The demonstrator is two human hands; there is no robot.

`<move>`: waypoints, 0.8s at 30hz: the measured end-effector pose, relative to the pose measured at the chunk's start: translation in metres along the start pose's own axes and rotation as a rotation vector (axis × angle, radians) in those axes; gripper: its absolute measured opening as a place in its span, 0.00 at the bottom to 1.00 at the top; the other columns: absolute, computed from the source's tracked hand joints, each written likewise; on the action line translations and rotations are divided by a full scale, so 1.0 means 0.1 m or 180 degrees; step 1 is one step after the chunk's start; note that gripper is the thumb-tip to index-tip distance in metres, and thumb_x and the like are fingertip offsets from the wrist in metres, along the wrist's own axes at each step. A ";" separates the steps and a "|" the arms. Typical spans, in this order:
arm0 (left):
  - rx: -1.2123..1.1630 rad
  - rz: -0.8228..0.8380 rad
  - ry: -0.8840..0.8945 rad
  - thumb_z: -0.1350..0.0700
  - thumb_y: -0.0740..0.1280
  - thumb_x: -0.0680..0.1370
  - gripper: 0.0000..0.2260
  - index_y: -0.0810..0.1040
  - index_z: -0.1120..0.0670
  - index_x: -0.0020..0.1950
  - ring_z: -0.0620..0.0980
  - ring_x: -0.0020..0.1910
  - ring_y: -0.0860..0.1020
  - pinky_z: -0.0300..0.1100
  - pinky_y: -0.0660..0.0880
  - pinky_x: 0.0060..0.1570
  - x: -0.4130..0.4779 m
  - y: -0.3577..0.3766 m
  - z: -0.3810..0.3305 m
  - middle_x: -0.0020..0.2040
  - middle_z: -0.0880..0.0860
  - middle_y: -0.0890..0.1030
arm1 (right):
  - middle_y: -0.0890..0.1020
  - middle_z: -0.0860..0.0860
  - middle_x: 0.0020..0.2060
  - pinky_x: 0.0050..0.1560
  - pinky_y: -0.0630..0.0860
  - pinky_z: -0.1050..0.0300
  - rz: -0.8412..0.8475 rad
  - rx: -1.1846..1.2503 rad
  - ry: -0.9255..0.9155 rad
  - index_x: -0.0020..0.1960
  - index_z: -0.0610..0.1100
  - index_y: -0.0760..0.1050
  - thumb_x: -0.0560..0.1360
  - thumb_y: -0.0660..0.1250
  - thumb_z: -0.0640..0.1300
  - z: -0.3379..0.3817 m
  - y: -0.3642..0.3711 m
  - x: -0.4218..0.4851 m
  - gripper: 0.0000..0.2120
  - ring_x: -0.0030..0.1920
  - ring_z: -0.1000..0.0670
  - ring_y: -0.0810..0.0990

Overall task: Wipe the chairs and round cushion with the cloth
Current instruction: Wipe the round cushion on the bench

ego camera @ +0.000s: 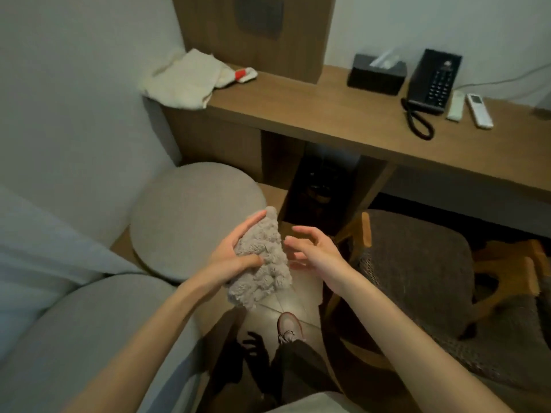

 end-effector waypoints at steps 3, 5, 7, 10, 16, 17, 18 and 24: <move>-0.0586 -0.0310 -0.0136 0.63 0.70 0.72 0.33 0.67 0.32 0.66 0.46 0.62 0.74 0.39 0.78 0.49 0.29 -0.18 -0.01 0.66 0.43 0.70 | 0.80 0.48 0.56 0.50 0.77 0.58 0.0431 -0.0684 0.0059 0.64 0.47 0.72 0.78 0.65 0.38 0.18 0.00 0.44 0.15 0.50 0.52 0.80; -0.0865 -0.0647 -0.0256 0.62 0.70 0.71 0.31 0.68 0.35 0.67 0.49 0.63 0.74 0.41 0.78 0.51 0.49 -0.30 -0.03 0.67 0.47 0.71 | 0.79 0.49 0.56 0.47 0.76 0.63 0.0844 -0.1006 -0.0185 0.61 0.45 0.74 0.77 0.63 0.35 0.33 0.00 0.66 0.14 0.47 0.56 0.79; -0.0934 -0.1109 -0.0448 0.63 0.69 0.74 0.28 0.69 0.37 0.67 0.50 0.61 0.75 0.41 0.78 0.50 0.69 -0.44 -0.03 0.67 0.50 0.72 | 0.78 0.53 0.54 0.49 0.76 0.66 0.1154 -0.1286 -0.0803 0.59 0.45 0.74 0.75 0.67 0.34 0.50 0.01 0.85 0.14 0.49 0.60 0.79; -0.1277 -0.1351 -0.0633 0.63 0.68 0.75 0.24 0.70 0.41 0.66 0.48 0.58 0.76 0.40 0.77 0.50 0.95 -0.60 0.01 0.65 0.52 0.73 | 0.79 0.56 0.54 0.56 0.76 0.60 0.1398 -0.1783 -0.1426 0.58 0.47 0.74 0.73 0.71 0.39 0.70 0.10 1.14 0.15 0.55 0.57 0.78; -0.2294 -0.1495 -0.0725 0.57 0.71 0.70 0.33 0.64 0.45 0.73 0.47 0.53 0.82 0.40 0.80 0.46 1.17 -0.96 0.17 0.59 0.53 0.78 | 0.84 0.54 0.41 0.42 0.81 0.54 0.0937 -0.1577 -0.1573 0.49 0.50 0.79 0.76 0.69 0.46 1.00 0.35 1.80 0.03 0.41 0.55 0.83; -0.2464 -0.1449 -0.0708 0.59 0.72 0.69 0.36 0.62 0.41 0.72 0.49 0.53 0.82 0.41 0.80 0.45 1.17 -1.04 0.24 0.59 0.54 0.78 | 0.83 0.54 0.41 0.43 0.82 0.52 0.0844 -0.1558 -0.1513 0.48 0.51 0.78 0.76 0.69 0.47 1.02 0.39 1.92 0.02 0.41 0.54 0.83; -0.2537 -0.1382 -0.0690 0.63 0.72 0.67 0.39 0.61 0.38 0.72 0.51 0.54 0.81 0.43 0.81 0.45 1.18 -1.12 0.31 0.60 0.56 0.77 | 0.83 0.53 0.42 0.44 0.82 0.50 0.0773 -0.1591 -0.1473 0.48 0.50 0.78 0.76 0.69 0.47 1.05 0.44 2.04 0.03 0.42 0.53 0.83; -0.0423 -0.1527 -0.0799 0.66 0.76 0.67 0.38 0.64 0.46 0.71 0.33 0.55 0.74 0.23 0.71 0.49 1.32 -1.54 0.74 0.61 0.41 0.72 | 0.75 0.47 0.36 0.36 0.72 0.54 0.0675 -0.1479 -0.1205 0.53 0.46 0.72 0.78 0.66 0.48 1.19 0.76 2.62 0.08 0.35 0.48 0.74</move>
Point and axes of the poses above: each hand's wrist, its own x-axis towards the middle knuckle, its own y-axis out of the palm, z = x × y, the point moved 4 cm from there along x, towards the middle knuckle
